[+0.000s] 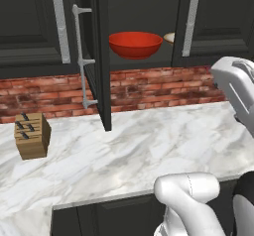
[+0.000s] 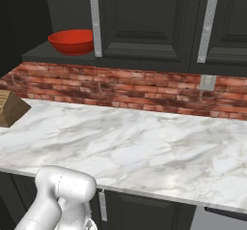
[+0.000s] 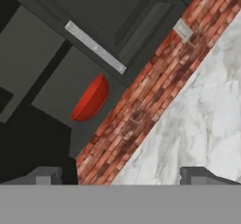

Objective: Open the cabinet. Pick the bowls from the counter and place them in the cabinet. Then close the cabinet.

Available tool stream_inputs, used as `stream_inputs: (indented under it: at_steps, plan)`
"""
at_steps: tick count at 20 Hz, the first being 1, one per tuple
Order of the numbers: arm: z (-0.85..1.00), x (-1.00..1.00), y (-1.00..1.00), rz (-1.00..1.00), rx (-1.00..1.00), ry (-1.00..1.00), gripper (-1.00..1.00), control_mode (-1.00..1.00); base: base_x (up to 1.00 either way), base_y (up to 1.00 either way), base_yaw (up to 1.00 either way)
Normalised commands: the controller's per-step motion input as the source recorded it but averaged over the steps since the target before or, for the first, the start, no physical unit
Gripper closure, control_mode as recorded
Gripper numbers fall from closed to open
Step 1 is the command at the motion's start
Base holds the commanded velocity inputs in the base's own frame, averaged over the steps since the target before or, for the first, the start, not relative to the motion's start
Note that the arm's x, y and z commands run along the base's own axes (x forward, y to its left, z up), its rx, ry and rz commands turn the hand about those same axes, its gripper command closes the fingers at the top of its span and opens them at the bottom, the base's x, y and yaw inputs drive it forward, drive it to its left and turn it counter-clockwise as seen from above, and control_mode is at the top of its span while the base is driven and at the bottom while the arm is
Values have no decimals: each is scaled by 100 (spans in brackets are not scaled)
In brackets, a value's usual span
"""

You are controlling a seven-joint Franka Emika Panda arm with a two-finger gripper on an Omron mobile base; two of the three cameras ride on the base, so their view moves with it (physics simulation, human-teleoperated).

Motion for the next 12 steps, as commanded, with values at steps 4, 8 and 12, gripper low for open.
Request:
stream_inputs:
  at_steps: [4, 8, 12]
  plan:
    - [-3, -39, 52, 3, 10, -3, -100, -100, 0, 0, 0]
    - [-5, -16, 64, 0, 9, -1, -100, -100, 0, 0, 0]
    - [-9, 0, 78, 1, 6, 0, -100, -100, 0, 0, 0]
